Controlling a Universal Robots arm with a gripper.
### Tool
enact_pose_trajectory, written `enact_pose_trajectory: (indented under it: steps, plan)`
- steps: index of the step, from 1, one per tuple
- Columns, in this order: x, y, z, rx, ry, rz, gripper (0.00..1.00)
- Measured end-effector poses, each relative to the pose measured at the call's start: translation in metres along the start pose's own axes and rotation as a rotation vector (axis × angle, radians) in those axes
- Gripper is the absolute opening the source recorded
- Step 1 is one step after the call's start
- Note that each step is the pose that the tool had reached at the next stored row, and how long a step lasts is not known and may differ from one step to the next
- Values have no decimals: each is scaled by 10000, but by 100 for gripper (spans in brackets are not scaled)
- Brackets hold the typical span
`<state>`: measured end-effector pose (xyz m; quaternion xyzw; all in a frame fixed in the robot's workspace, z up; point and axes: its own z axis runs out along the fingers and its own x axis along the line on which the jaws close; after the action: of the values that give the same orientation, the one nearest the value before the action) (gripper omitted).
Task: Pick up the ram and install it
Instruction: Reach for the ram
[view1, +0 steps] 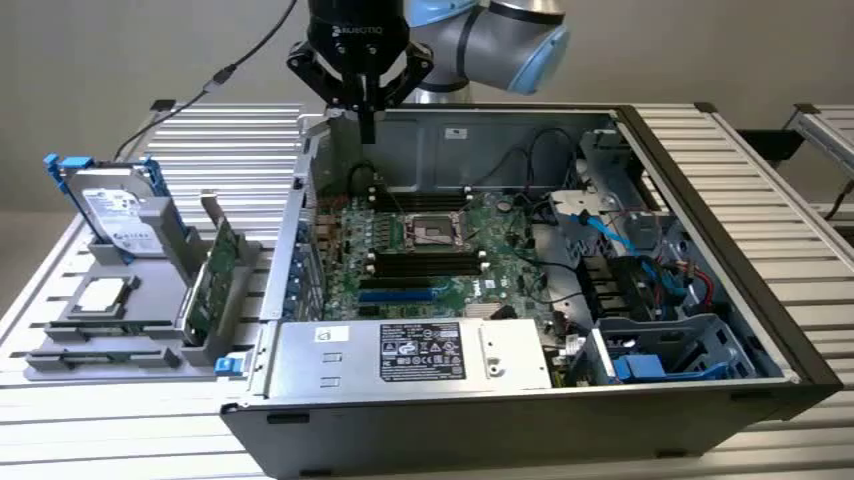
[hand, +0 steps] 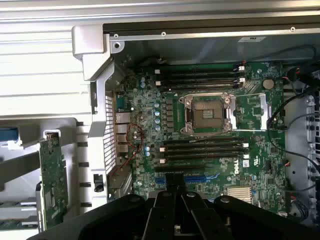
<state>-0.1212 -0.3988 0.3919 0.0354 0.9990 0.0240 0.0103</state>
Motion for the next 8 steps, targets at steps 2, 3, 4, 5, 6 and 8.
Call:
enact_pose_trajectory:
  steps: [2,3,4,5,6,8]
  plan:
    - [0,0,0,0,0,0,11]
    - [0,0,1,0,0,0,11]
    - [0,0,1,0,0,0,11]
    - [0,0,1,0,0,0,11]
    - [0,0,1,0,0,0,11]
    - [0,0,1,0,0,0,11]
